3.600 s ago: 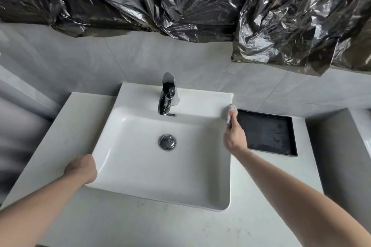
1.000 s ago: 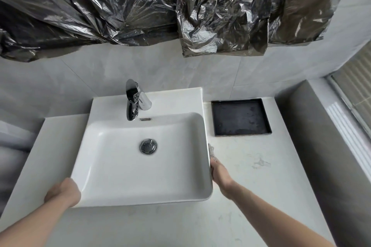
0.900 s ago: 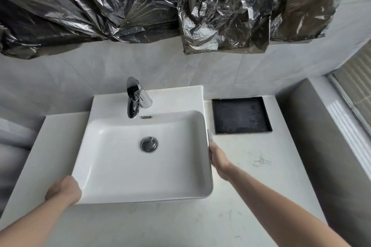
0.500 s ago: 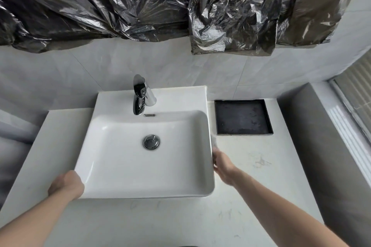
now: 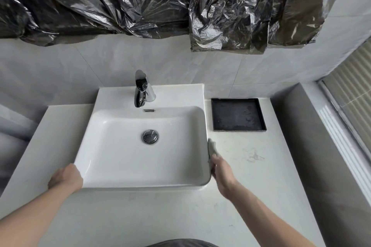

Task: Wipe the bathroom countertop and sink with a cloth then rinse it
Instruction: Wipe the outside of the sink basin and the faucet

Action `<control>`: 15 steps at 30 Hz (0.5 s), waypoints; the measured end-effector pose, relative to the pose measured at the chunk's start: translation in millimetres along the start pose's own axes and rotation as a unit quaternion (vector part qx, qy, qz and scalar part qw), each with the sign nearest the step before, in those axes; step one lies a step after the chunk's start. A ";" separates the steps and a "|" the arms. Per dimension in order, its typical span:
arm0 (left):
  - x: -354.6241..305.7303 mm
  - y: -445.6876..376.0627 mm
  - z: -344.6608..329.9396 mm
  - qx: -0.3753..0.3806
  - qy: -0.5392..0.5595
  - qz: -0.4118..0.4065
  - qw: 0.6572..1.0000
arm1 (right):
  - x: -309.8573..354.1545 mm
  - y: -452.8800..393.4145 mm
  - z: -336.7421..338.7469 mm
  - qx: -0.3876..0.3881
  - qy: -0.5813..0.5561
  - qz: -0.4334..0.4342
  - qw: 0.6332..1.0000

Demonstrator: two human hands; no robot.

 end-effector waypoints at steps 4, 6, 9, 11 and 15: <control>1.4 5.1 0.4 0.000 0.007 -0.009 1.000 | 27.5 -23.6 -9.3 -0.021 0.018 0.026 0.999; 1.5 6.1 0.2 -0.003 0.009 -0.013 1.000 | 28.0 -25.9 -10.8 -0.026 0.032 0.030 0.999; 1.9 7.3 -0.4 -0.005 0.014 -0.021 1.000 | 14.6 -26.7 -5.7 -0.023 0.062 0.029 0.997; 2.5 7.5 0.5 -0.006 0.019 -0.020 1.000 | 6.6 -17.3 -2.6 -0.021 0.090 0.036 0.995; 0.0 10.4 4.2 -0.008 0.019 -0.015 1.000 | -12.7 9.8 -2.4 -0.018 0.099 0.018 0.995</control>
Point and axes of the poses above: each hand's wrist, its own y-axis away from the middle knuckle, its own z-axis out of the back of the hand, x = y × z, the point moved 1 cm from there along -y, towards the middle knuckle, and after that the axes turned 12 degrees about -z, right-handed, at the moved point
